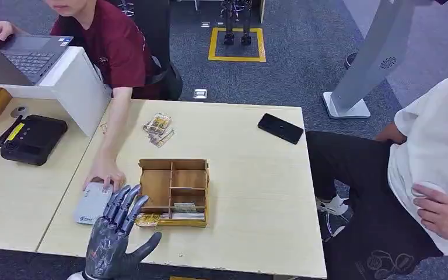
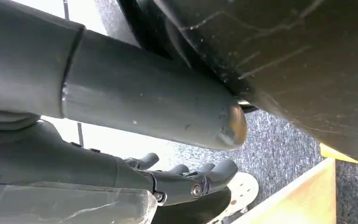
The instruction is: Pass the card to the sensor for recognition and then transmit it.
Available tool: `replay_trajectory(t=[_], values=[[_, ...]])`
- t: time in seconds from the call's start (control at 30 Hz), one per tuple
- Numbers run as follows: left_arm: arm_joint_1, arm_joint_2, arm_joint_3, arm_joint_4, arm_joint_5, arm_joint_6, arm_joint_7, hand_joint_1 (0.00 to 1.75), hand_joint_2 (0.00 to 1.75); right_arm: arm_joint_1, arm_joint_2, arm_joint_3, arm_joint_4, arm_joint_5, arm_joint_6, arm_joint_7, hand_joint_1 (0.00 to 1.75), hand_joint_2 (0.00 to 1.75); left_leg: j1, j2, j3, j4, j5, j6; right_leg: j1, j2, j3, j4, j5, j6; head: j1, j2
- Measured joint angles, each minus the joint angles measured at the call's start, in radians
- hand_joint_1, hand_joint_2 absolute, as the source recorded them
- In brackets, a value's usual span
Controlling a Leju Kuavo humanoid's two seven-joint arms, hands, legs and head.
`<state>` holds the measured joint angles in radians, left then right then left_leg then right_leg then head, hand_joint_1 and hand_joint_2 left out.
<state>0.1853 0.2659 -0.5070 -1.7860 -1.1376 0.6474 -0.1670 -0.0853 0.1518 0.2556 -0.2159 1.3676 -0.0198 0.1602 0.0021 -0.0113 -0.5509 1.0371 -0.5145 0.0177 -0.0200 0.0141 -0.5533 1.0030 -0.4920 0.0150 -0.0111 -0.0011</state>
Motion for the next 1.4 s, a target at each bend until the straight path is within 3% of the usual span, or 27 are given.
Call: replay_trajectory(t=[0.23, 0.83, 1.03, 1.4], values=[[-0.026, 0.002, -0.007, 0.077, -0.127, 0.032, 0.078, 0.0, 1.75, -0.001, 0.0, 0.002, 0.0, 0.005, 0.006, -0.006, 0.0, 0.0, 0.0, 0.0, 0.0, 0.0, 0.0, 0.0, 0.0, 0.0, 0.0, 0.0, 0.0, 0.0, 0.0, 0.0], [-0.05, 0.017, -0.058, 0.197, -0.125, 0.036, 0.124, 0.0, 1.75, -0.003, -0.001, 0.002, 0.0, 0.009, 0.011, -0.004, 0.0, 0.0, 0.0, 0.0, 0.0, 0.0, 0.0, 0.0, 0.0, 0.0, 0.0, 0.0, 0.0, 0.0, 0.0, 0.0], [-0.057, 0.016, -0.059, 0.232, -0.27, 0.036, 0.226, 0.0, 1.75, -0.005, -0.001, 0.003, 0.0, 0.009, 0.015, -0.005, 0.0, 0.0, 0.0, 0.0, 0.0, 0.0, 0.0, 0.0, 0.0, 0.0, 0.0, 0.0, 0.0, 0.0, 0.0, 0.0], [-0.08, -0.003, -0.045, 0.324, -0.321, 0.037, 0.273, 0.0, 1.75, -0.007, -0.001, 0.005, 0.0, 0.011, 0.016, -0.006, 0.0, 0.0, 0.0, 0.0, 0.0, 0.0, 0.0, 0.0, 0.0, 0.0, 0.0, 0.0, 0.0, 0.0, 0.0, 0.0]])
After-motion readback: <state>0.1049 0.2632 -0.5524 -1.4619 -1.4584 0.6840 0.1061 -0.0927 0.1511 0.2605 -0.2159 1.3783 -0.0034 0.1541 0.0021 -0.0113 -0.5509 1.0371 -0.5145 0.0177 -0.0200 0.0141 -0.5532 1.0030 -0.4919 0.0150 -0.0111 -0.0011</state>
